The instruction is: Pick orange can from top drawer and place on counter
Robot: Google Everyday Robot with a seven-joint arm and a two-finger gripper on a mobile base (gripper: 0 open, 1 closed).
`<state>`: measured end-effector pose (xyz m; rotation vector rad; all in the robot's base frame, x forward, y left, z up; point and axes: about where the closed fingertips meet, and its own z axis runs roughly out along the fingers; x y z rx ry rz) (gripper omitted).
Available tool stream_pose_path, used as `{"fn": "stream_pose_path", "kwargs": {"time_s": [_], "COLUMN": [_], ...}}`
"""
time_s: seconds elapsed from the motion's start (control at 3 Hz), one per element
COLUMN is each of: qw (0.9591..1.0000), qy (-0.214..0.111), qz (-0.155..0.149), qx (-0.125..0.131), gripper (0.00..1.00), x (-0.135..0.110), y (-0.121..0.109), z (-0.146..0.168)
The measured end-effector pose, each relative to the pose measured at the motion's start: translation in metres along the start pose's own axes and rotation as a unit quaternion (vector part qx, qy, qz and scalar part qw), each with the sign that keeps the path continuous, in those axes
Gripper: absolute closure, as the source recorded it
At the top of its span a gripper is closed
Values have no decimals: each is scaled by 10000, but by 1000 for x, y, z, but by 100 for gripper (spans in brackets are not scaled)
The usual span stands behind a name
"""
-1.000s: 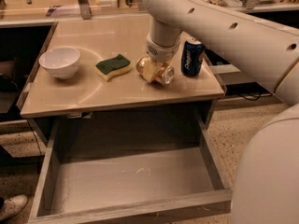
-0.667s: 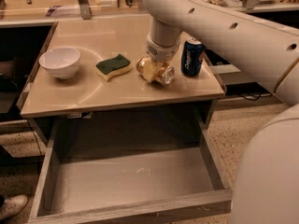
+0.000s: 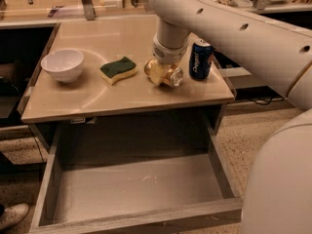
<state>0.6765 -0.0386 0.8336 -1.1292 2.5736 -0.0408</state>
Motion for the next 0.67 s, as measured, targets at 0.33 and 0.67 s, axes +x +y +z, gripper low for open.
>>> {"fn": "stream_pose_path", "kwargs": {"time_s": [0.33,0.67], "qw": [10000,10000], "qy": [1,1], "qz": [0,0], "qx": [0,0], "gripper": [0,0], "x": [0,0], "y": [0,0], "z": [0,0]}}
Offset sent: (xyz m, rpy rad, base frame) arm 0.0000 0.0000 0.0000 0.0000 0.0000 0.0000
